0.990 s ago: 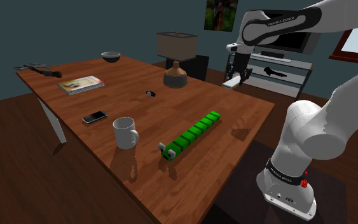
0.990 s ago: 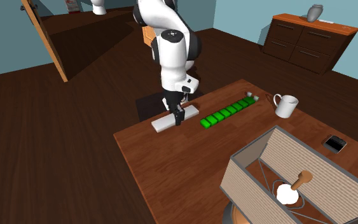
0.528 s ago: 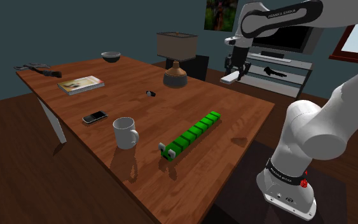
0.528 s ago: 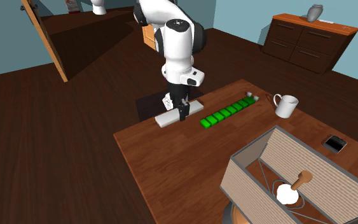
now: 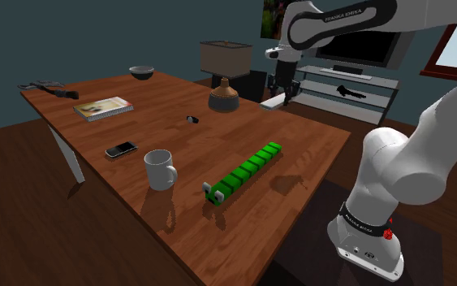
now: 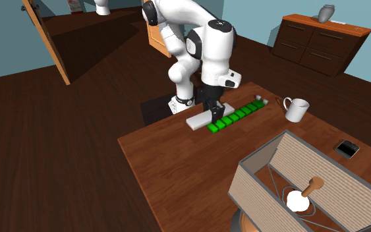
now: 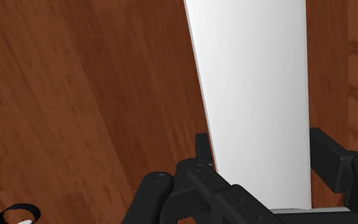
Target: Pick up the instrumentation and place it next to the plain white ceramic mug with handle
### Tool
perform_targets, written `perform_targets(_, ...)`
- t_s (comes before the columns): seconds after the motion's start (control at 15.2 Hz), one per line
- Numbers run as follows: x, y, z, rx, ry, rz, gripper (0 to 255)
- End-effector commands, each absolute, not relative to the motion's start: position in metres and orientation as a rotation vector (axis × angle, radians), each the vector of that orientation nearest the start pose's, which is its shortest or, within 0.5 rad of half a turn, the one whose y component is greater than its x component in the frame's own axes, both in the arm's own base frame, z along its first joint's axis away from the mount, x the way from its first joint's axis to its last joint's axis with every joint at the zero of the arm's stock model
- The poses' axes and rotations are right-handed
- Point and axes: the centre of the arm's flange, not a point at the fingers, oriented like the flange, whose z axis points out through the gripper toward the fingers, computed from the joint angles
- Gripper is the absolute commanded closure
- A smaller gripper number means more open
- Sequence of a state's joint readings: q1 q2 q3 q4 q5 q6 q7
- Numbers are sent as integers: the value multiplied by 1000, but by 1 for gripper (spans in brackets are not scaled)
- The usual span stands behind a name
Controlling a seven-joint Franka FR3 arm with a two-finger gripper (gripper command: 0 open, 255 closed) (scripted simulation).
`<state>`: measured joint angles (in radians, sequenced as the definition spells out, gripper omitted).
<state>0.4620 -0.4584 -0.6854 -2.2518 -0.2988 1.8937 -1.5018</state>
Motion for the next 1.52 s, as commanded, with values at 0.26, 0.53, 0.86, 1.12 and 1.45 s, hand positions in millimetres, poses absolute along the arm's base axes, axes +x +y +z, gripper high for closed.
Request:
perform_targets(0.26, 462, -74, 502, -2391, -2060, -22, 255)
perform_targets(0.53, 486, -27, 502, -2391, -2060, -22, 255)
perform_targets(0.86, 516, 31, 502, -2391, -2060, -22, 255)
perform_targets(1.12, 540, 78, 502, -2391, -2060, -22, 255)
perform_targets(1.45, 570, 137, 502, -2391, -2060, -22, 255)
